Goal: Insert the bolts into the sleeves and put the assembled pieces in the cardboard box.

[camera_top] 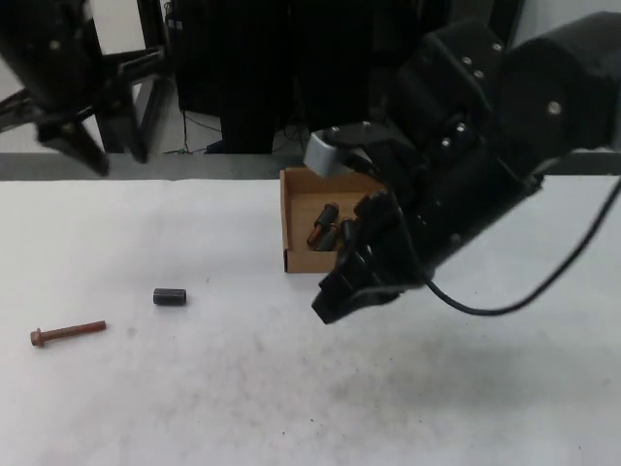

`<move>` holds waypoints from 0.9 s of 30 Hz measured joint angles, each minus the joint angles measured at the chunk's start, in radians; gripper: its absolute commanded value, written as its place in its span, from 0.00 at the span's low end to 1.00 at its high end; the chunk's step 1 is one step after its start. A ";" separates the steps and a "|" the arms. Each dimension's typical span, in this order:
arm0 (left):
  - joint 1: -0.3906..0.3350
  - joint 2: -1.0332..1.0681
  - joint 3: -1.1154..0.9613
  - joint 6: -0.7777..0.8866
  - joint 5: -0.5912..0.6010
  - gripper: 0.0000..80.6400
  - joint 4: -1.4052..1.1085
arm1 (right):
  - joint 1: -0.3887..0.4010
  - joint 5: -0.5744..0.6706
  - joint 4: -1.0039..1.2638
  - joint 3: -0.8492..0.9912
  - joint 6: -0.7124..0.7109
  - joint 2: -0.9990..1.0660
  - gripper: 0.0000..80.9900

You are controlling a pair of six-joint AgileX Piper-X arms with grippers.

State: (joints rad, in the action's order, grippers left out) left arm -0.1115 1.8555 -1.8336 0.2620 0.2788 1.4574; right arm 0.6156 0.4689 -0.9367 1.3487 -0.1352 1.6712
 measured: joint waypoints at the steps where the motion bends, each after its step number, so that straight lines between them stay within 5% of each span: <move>1: 0.006 -0.020 0.031 0.002 0.000 0.48 -0.006 | 0.000 -0.001 -0.004 0.016 -0.006 0.014 0.21; 4: 0.023 -0.098 0.169 0.032 0.000 0.48 -0.045 | 0.000 -0.014 -0.037 0.067 -0.019 0.054 0.44; 6: 0.030 -0.146 0.268 0.071 0.002 0.48 -0.080 | 0.005 -0.047 -0.074 0.122 -0.037 0.094 0.50; 12: 0.030 -0.261 0.499 0.219 0.015 0.48 -0.194 | 0.029 -0.078 -0.105 0.181 -0.088 0.136 0.50; 17: 0.030 -0.382 0.743 0.521 0.066 0.48 -0.406 | 0.060 -0.100 -0.105 0.203 -0.142 0.142 0.50; 27: 0.030 -0.430 0.918 0.949 0.055 0.48 -0.719 | 0.120 -0.248 -0.037 0.225 -0.266 0.191 0.50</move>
State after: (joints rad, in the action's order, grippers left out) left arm -0.0818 1.4259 -0.9158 1.2106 0.3342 0.7380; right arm 0.7360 0.2204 -0.9736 1.5738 -0.4009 1.8619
